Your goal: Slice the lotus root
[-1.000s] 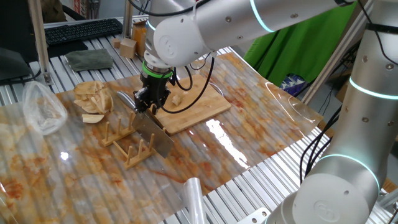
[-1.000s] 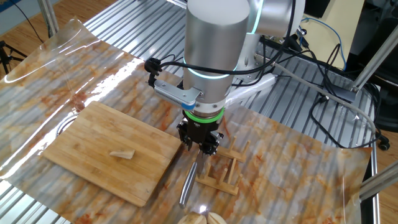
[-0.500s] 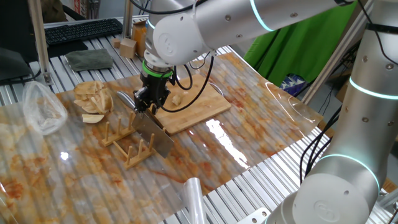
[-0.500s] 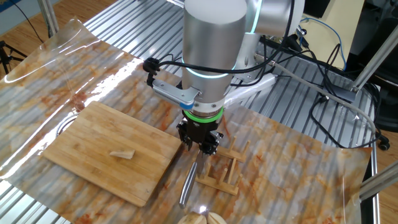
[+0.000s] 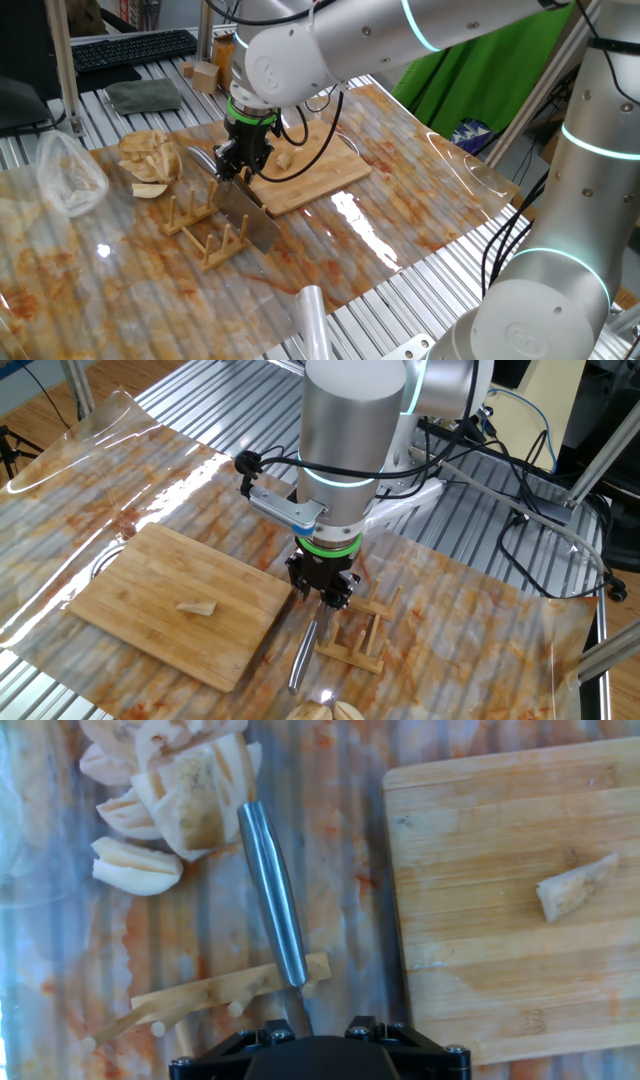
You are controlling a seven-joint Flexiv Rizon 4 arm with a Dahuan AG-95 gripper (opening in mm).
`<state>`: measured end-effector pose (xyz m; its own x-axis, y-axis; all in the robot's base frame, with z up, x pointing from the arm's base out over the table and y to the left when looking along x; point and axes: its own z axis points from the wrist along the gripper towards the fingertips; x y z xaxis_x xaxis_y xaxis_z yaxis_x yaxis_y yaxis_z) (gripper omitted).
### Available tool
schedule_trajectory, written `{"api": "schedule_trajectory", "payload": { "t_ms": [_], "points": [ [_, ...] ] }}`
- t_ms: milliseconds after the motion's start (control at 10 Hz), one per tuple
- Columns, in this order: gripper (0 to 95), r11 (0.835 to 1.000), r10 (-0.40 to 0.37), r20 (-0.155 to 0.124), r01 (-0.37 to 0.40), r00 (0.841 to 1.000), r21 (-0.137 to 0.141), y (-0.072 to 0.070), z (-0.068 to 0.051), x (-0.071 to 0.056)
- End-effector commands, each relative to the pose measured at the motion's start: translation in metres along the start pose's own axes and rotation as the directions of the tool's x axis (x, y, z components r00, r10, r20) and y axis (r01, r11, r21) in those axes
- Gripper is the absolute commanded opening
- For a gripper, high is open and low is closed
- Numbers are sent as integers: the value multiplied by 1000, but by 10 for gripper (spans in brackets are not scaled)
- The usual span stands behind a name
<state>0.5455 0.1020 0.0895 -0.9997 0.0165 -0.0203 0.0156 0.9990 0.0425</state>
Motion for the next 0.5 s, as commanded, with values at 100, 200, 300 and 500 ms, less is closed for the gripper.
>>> {"api": "schedule_trajectory", "payload": {
  "t_ms": [100, 200, 300, 500],
  "points": [
    [380, 1000, 30, 0, -30, 1000, -6, 0, 0, 0],
    [380, 999, 42, -1, -42, 999, -6, 0, 0, 0],
    [380, 999, 45, -4, -45, 999, -7, 0, 0, 0],
    [570, 999, 39, -13, -39, 999, -8, 0, 0, 0]
  ]
}}
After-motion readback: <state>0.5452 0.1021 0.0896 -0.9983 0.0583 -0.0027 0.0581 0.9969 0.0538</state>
